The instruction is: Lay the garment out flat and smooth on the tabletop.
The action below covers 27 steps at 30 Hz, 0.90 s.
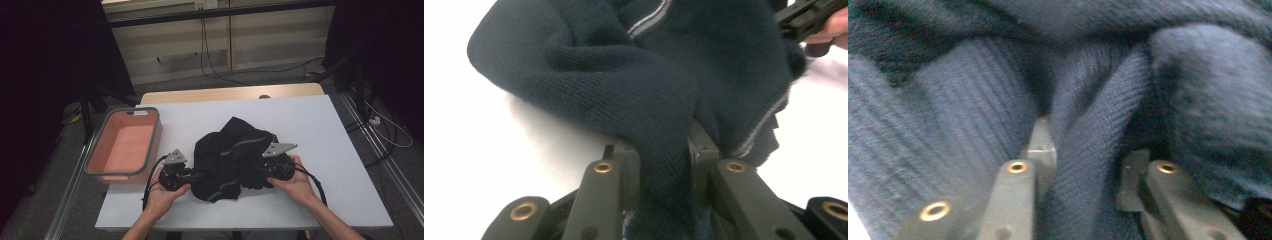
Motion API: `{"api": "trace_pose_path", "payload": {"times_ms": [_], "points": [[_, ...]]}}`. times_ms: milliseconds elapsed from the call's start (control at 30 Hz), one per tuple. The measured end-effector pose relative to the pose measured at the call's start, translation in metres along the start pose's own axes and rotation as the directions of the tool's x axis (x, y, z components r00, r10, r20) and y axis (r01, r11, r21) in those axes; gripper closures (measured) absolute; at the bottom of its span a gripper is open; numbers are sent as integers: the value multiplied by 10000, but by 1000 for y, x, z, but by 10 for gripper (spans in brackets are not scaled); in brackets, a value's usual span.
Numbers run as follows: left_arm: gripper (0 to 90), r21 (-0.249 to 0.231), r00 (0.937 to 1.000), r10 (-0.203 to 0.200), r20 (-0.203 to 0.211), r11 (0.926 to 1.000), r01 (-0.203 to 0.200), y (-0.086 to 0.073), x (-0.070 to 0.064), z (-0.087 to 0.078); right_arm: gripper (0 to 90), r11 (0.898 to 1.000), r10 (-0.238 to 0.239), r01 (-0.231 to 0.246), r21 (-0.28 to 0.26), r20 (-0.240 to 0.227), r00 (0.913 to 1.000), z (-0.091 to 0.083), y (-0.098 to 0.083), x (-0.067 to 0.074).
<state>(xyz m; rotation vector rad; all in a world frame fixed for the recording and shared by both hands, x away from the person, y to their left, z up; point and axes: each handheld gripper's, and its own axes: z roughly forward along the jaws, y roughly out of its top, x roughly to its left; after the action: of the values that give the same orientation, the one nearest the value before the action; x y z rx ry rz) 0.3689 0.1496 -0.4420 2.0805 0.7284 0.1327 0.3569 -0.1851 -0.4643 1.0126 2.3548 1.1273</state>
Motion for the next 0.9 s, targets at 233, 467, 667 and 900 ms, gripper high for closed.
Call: {"api": "trace_pose_path", "payload": {"times_ms": [233,467,667,900], "points": [[657,387,9985,143,-529,9992,-123,-4,6,6,361,9996,225,-214,-170,679,9974,-12,-1,-8],[468,81,9967,67,-810,9999,-60,-4,3,-3,256,9967,431,-326,-739,1453,9884,-41,3,-7],[405,-134,9906,318,-1329,9993,-339,-17,4,-21,255,9913,415,-193,-1304,1692,9847,-61,17,3],[540,-85,9877,211,-1552,9997,-227,-17,7,-19,346,9865,-345,470,-1566,817,9961,-27,55,34]]}}
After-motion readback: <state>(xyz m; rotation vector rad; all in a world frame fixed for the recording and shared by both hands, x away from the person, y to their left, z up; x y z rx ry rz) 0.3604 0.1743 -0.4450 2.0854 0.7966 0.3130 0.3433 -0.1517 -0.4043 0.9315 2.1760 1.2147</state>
